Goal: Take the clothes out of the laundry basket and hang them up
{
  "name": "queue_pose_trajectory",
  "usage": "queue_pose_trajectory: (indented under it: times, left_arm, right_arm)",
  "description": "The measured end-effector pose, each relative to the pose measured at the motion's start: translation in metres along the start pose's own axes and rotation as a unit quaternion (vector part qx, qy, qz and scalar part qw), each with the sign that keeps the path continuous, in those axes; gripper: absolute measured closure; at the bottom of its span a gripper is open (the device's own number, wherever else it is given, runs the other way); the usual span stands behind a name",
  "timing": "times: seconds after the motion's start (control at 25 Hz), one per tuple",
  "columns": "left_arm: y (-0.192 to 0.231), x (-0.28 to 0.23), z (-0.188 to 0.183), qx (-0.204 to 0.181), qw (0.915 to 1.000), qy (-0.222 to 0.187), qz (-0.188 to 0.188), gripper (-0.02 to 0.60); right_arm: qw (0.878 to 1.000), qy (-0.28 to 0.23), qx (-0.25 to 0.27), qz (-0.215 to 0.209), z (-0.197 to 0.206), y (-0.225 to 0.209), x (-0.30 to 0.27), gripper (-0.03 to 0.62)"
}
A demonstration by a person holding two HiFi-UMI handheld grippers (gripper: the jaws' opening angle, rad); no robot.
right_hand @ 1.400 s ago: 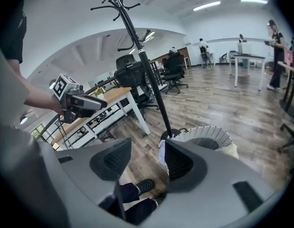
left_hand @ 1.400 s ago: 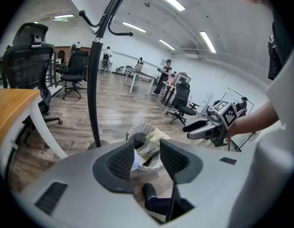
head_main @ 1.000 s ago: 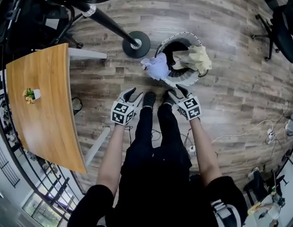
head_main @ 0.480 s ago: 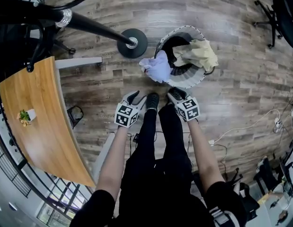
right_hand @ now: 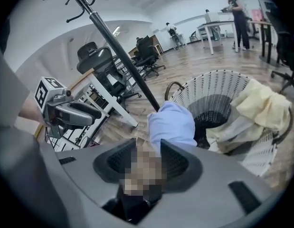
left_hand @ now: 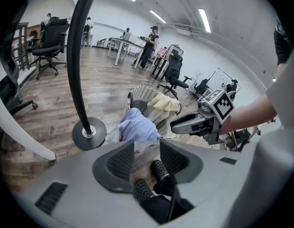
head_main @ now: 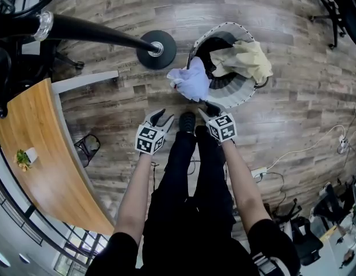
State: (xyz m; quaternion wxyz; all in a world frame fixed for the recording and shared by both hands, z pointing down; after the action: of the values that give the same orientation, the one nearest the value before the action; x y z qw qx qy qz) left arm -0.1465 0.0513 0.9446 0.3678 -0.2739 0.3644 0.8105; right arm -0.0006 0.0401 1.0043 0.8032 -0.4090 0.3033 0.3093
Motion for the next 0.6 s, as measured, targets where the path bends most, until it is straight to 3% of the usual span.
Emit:
queue_pose_trajectory:
  times: [0.48,0.6]
  left_arm:
    - [0.024,-0.057,0.022,0.002,0.9999,-0.014,0.004,0.416]
    - [0.022,-0.061,0.03,0.002,0.9999,-0.01,0.005,0.416]
  right_arm:
    - [1.0,0.018,0.008,0.009,0.013,-0.028,-0.068,0.444]
    - [1.0,0.016,0.01,0.023,0.014,-0.033,-0.073,0.492]
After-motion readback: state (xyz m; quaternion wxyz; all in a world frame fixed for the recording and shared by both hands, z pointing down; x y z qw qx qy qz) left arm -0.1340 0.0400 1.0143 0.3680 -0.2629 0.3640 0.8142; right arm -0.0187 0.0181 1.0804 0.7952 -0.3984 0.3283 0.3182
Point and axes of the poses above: the fingertips, and each gripper's own axes: x backward along the fingers, y to its left, z out of its underside, the point moved 1 cm from there along x, backward along the fingers, and after that the axes turned 3 degrees about -x, right-handed, at the moved point
